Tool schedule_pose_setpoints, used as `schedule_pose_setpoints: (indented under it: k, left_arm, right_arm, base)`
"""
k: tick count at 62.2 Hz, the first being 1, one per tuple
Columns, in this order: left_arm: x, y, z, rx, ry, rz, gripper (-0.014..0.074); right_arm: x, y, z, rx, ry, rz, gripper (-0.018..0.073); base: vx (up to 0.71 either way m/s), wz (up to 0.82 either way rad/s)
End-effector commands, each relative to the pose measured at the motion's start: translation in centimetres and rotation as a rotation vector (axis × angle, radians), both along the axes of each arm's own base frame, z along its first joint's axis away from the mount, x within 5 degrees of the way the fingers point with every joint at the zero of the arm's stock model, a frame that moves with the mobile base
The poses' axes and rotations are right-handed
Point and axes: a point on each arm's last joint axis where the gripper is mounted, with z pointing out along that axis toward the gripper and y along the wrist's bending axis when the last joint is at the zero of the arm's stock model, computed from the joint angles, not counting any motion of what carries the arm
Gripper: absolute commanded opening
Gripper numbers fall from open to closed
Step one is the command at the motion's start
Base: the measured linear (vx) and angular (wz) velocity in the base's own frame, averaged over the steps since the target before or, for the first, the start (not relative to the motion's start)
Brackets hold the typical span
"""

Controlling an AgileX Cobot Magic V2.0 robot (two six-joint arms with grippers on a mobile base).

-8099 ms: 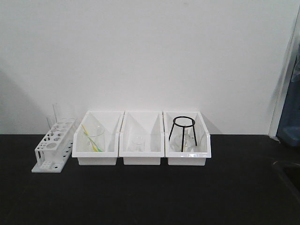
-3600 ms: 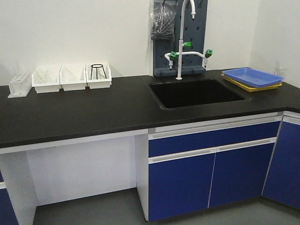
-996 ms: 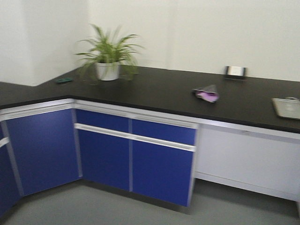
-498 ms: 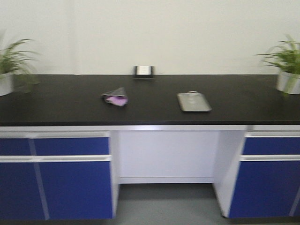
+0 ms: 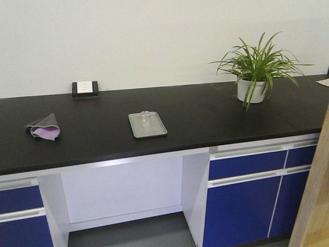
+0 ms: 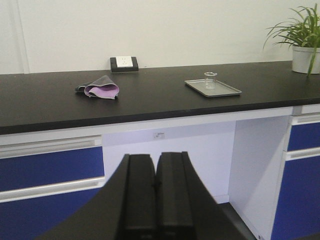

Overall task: Wipe beaker with gray cloth and return to tray
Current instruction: 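Approach the counter, stopping before the cloth and silver tray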

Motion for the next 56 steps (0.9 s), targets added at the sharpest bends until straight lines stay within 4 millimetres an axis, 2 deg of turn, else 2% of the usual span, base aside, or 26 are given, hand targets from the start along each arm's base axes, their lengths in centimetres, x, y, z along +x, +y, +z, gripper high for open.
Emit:
schedule_pose_setpoints:
  k: [1, 56]
  left_arm:
    - [-0.01, -0.02, -0.22, -0.007, -0.065, -0.003, -0.0003]
    - [-0.01, -0.02, -0.22, -0.007, -0.065, -0.003, -0.0003]
  right_arm:
    - [0.04, 0.11, 0.62, -0.02, -0.085, 0.014, -0.0011]
    - [0.04, 0.11, 0.62, -0.02, -0.085, 0.014, -0.0011]
  base:
    - [0.39, 0.01]
    - [0.48, 0.23]
